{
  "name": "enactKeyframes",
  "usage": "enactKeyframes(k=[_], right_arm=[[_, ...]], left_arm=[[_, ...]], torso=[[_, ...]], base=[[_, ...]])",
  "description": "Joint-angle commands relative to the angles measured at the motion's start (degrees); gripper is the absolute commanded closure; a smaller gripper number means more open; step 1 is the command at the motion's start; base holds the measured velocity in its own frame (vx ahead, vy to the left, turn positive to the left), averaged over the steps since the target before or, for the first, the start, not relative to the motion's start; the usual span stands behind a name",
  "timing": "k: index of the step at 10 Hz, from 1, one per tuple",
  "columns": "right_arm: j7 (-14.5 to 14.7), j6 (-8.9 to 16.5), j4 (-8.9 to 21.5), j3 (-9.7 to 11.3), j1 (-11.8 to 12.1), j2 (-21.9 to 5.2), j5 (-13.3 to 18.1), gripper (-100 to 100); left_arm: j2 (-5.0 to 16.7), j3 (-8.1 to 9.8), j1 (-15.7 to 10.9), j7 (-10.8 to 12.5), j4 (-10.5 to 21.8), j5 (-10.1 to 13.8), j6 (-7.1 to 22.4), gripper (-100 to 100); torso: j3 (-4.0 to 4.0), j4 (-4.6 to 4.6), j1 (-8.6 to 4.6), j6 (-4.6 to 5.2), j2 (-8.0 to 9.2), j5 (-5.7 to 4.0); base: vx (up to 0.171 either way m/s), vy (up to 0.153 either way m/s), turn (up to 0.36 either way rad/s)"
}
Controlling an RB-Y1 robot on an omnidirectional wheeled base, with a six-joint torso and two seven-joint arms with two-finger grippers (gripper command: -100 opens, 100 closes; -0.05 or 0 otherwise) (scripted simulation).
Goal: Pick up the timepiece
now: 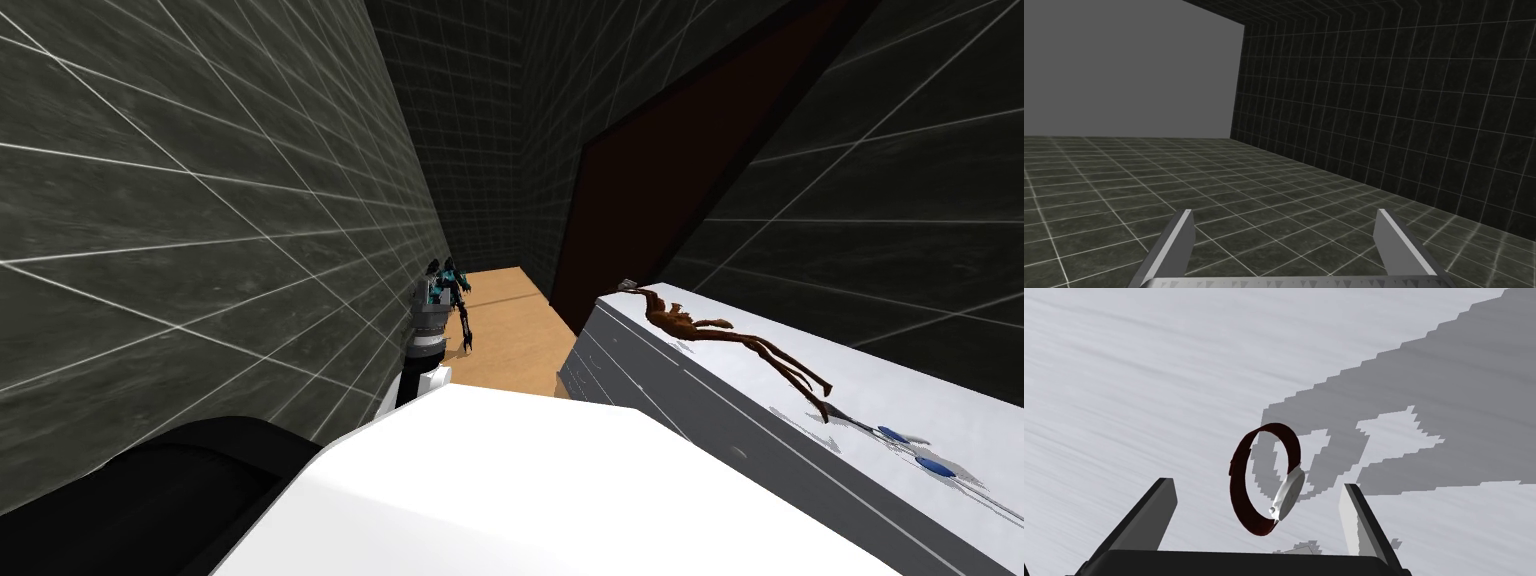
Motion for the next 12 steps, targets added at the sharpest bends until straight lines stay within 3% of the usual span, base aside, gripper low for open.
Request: enactKeyframes(k=[1, 4, 5, 6, 10, 11, 12], right_arm=[[-0.43, -0.36, 0.24, -0.2, -0.82, 0.37, 1.71, -100], [3.21, -0.14, 1.57, -0.02, -1.28, 2.81, 1.85, -100], [2.1, -0.47, 1.7, 0.16, -2.66, 2.81, 3.29, -100], [2.3, -0.45, 1.76, 0.19, -2.69, 2.88, 3.33, 100], [2.24, -0.51, 1.75, 0.21, -2.67, 2.88, 3.32, 100], [2.24, -0.52, 1.75, 0.21, -2.67, 2.89, 3.32, 0], [1.39, -0.25, 0.9, -0.11, -1.05, 1.59, 1.78, 100]], left_arm=[[0.0, 0.0, 0.0, 0.0, 0.0, 0.0, 0.0, 0], [0.0, 0.0, 0.01, 0.0, 0.0, 0.0, 0.0, 0], [0.0, 0.0, 0.01, 0.0, 0.0, 0.0, 0.0, 0], [0.0, 0.0, 0.0, 0.0, 0.0, 0.0, 0.0, 0], [0.0, 0.0, 0.0, 0.0, 0.0, 0.0, 0.0, 0], [0.0, 0.0, 0.0, 0.0, 0.0, 0.0, 0.0, 0], [0.0, 0.0, 0.0, 0.0, 0.0, 0.0, 0.0, 0]], torso=[[0.0, 0.0, 0.0, 0.0, 0.0, 0.0], [-0.11, -0.04, -0.03, 0.03, -0.2, -0.07], [-0.15, -0.07, -0.11, 0.0, -0.25, -0.18], [-0.1, -0.05, -0.16, -0.04, -0.14, -0.21], [0.03, 0.01, -0.18, -0.04, 0.05, -0.2], [0.04, 0.02, -0.17, -0.04, 0.06, -0.19], [0.04, 0.02, -0.17, -0.04, 0.07, -0.19]], base=[[-0.007, -0.002, 0.002], [0.089, 0.005, -0.076], [0.039, 0.005, -0.015], [0.006, 0.002, 0.004], [0.0, 0.0, 0.0], [0.0, 0.0, 0.0], [-0.054, 0.0, 0.076]])
